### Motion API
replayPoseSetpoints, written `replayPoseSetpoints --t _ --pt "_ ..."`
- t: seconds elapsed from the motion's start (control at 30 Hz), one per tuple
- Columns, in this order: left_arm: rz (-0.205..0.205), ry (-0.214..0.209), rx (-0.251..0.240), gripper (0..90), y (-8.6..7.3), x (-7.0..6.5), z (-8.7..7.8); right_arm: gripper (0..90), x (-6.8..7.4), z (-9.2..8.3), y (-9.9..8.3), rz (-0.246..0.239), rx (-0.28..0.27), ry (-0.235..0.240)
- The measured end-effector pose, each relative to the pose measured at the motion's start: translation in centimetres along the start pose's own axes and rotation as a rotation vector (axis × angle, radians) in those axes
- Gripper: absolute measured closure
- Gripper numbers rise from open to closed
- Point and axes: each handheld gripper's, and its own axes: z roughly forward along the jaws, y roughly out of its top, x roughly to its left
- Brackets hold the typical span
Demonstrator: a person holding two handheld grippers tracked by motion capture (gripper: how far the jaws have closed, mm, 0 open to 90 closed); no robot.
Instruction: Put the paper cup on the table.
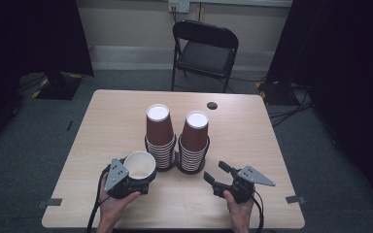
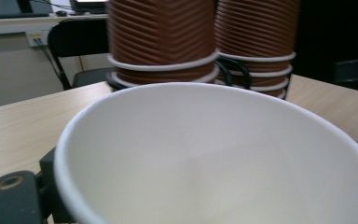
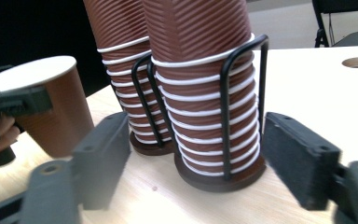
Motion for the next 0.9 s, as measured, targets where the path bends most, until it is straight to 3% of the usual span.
replayPoseSetpoints --t 0.03,0.13,0.3,0.47,0.57,0.73,0.9 --pt "-0.011 0.02 -0.005 9.2 0.0 0.4 0.0 16.9 -0.1 -0.1 -0.1 -0.007 -0.001 -0.007" --pt "-0.046 0.024 -0.013 9.2 0.0 1.4 -0.1 16.1 -0.5 -0.5 -0.5 -0.009 0.006 -0.046" --pt "-0.058 0.058 -0.004 9.1 -0.2 2.6 -0.1 14.7 -1.3 -1.0 -1.1 -0.007 0.019 -0.073" --pt "-0.104 0.058 0.001 8.7 0.3 4.0 0.2 14.9 -1.7 -1.1 -1.8 -0.033 0.029 -0.121" --pt "-0.093 0.076 0.009 8.7 0.6 4.5 0.4 14.8 -1.7 -0.7 -2.2 -0.074 0.058 -0.116" --pt "-0.098 0.106 -0.005 8.5 1.1 5.7 0.8 14.8 -1.8 -0.2 -2.9 -0.095 0.059 -0.161" --pt "-0.098 0.093 -0.008 8.4 1.5 7.1 1.2 14.9 -2.0 -0.1 -3.3 -0.104 0.048 -0.194"
